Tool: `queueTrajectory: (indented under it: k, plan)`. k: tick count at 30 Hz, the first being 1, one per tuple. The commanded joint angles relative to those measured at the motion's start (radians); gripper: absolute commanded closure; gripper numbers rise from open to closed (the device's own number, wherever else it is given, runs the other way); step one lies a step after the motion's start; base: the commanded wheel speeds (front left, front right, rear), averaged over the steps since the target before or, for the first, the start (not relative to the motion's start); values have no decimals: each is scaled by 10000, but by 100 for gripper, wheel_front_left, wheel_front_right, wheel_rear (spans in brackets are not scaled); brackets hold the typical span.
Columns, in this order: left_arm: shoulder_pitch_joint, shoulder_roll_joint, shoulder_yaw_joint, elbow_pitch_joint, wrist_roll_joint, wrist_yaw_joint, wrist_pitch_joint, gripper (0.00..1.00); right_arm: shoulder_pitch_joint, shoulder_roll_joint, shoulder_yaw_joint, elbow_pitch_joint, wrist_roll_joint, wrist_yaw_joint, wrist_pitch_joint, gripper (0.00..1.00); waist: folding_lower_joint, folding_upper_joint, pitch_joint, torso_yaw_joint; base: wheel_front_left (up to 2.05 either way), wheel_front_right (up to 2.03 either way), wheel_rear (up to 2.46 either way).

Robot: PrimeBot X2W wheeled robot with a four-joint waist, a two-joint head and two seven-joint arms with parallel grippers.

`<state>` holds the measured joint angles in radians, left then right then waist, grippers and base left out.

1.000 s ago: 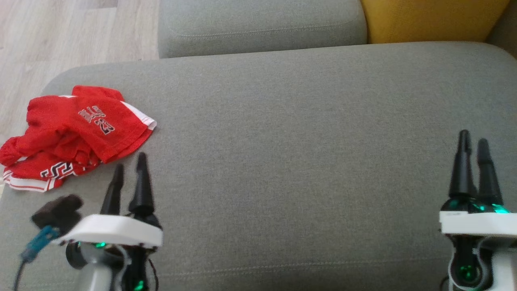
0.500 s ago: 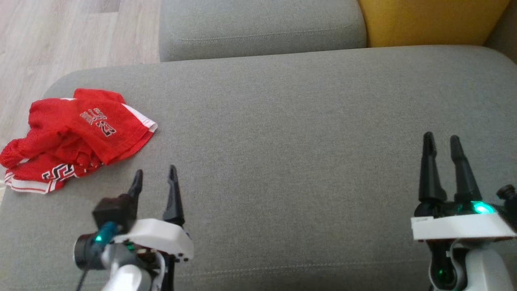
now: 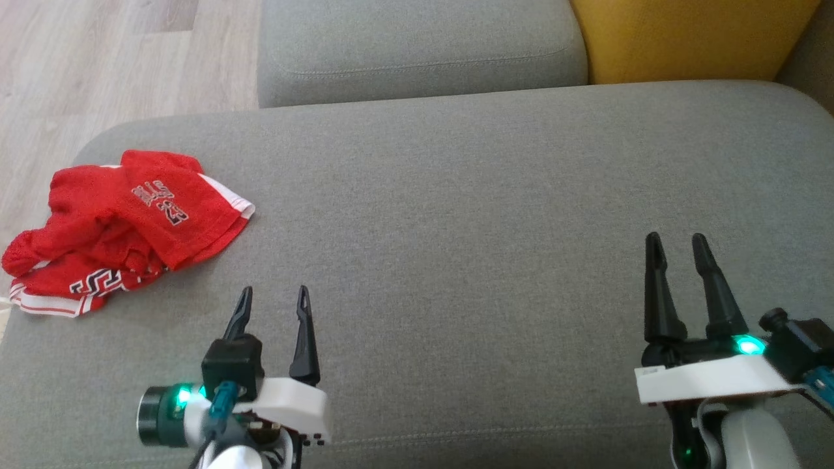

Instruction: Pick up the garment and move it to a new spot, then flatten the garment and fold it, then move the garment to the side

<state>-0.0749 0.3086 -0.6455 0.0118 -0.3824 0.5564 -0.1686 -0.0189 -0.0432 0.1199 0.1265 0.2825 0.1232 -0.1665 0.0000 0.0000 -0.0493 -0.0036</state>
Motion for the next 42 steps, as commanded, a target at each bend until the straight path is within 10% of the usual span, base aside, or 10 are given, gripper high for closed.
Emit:
queueTrajectory:
  k: [1, 11, 42]
  plan:
    - [-666, 244, 148, -311, 270, 210, -160, 0, -197, -60, 301, -320, -434, 59, -180, 0, 0, 0, -13, -3, 0, 0, 0]
    - [-387, 84, 350, -496, 592, 163, -423, 0, -162, -63, 339, -166, -533, 65, -444, 0, 0, 0, -48, 4, 0, 0, 0]
    - [1050, -2100, 3183, 637, 2570, -2582, -931, 0, -398, -70, -32, 1141, -1549, 75, 184, 0, 0, 0, -120, 19, 0, 0, 0]
